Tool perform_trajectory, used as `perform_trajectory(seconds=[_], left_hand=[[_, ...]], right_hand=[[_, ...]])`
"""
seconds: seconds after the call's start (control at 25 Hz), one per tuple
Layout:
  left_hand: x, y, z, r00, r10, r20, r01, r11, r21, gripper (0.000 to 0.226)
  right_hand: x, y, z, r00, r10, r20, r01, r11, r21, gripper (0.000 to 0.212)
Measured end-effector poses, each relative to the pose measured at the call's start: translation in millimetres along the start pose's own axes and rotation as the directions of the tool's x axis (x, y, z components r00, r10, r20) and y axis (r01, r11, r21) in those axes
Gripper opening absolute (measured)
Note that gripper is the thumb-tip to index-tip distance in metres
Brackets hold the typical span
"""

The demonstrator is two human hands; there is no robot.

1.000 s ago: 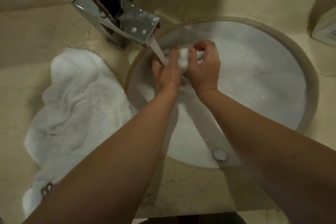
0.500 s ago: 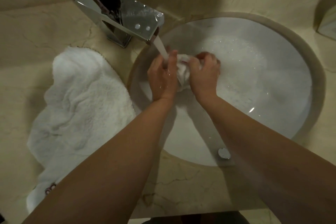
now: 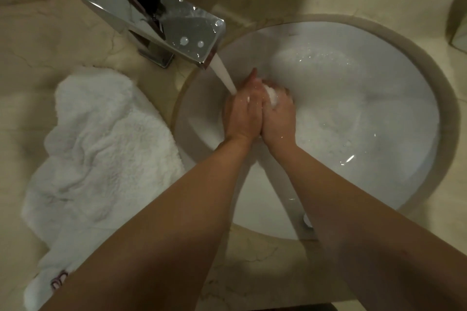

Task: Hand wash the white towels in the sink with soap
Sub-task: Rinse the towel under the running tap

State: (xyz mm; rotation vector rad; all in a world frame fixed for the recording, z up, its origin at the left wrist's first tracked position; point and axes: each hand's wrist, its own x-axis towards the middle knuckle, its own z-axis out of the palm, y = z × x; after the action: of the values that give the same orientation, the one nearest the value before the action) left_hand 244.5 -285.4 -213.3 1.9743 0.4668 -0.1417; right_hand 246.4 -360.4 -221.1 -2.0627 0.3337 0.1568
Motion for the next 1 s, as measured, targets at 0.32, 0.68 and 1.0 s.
perform_trajectory(seconds=[0.32,0.68,1.0], left_hand=[[19.5,-16.5,11.7,0.974,0.053,-0.22,-0.034,0.995,0.091,0.056],[31.4,-2.2,13.8,0.968,0.138,-0.207,-0.05,0.923,0.382,0.044],[19.3,8.2,-1.1,0.978,-0.095,-0.185,0.108,0.992,0.059,0.047]], right_hand=[[18.8,5.1,4.9,0.991,-0.124,-0.055,0.116,0.984,-0.138,0.059],[43.8,1.5,1.5,0.994,-0.065,0.089,0.097,0.901,-0.423,0.066],[35.3,-8.4,0.4,0.999,-0.017,0.04,0.028,0.955,-0.295,0.048]])
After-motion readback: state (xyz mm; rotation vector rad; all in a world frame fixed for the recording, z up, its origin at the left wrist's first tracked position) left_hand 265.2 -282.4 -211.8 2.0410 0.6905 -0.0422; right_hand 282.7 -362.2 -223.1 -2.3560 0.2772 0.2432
